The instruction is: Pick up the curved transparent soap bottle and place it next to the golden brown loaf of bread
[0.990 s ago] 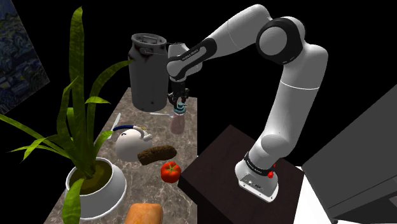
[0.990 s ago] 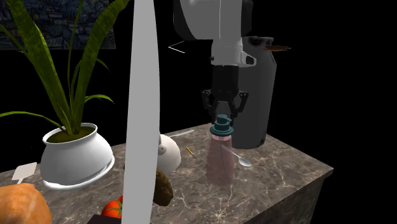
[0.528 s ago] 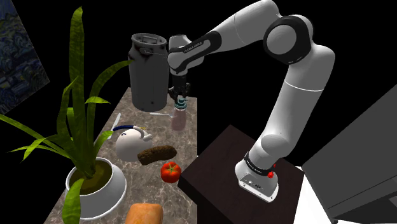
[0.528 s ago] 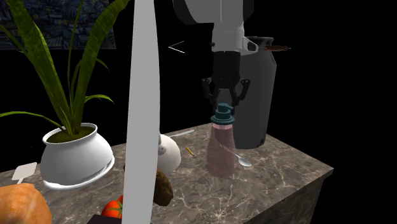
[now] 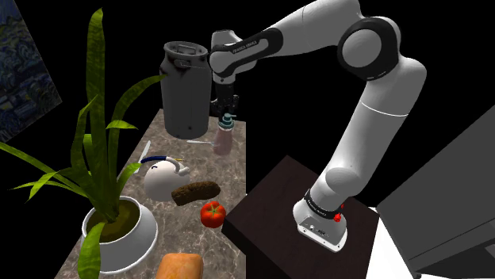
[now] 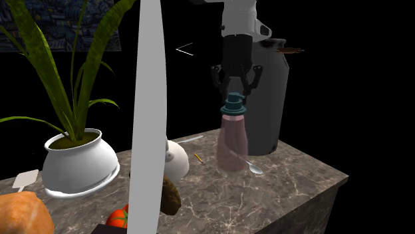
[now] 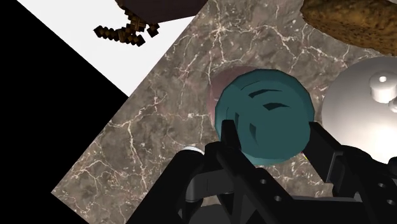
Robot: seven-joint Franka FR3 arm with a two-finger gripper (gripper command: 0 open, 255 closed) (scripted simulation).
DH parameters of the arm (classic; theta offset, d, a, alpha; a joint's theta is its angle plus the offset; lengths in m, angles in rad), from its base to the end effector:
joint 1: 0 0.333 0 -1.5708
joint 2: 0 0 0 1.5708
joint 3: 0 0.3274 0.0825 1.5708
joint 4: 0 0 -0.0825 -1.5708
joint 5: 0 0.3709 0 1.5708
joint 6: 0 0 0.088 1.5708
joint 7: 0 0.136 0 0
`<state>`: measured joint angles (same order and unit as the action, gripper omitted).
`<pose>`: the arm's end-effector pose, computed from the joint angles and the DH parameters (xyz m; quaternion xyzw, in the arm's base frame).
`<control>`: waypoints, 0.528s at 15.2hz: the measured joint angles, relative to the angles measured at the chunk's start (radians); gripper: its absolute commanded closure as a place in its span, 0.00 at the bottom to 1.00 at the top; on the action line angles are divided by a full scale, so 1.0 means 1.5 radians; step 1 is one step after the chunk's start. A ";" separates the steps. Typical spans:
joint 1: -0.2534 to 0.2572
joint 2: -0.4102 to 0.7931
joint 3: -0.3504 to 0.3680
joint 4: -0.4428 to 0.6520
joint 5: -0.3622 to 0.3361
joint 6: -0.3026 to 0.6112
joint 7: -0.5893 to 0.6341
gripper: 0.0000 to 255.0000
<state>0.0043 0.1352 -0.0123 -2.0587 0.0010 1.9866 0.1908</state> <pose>0.5333 -0.0041 0.3457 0.9897 -0.0990 -0.1030 0.0098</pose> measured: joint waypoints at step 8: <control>0.000 -0.034 0.000 0.035 -0.001 -0.069 0.000 1.00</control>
<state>0.0040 0.0849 -0.0127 -2.0055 0.0001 1.8832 0.1905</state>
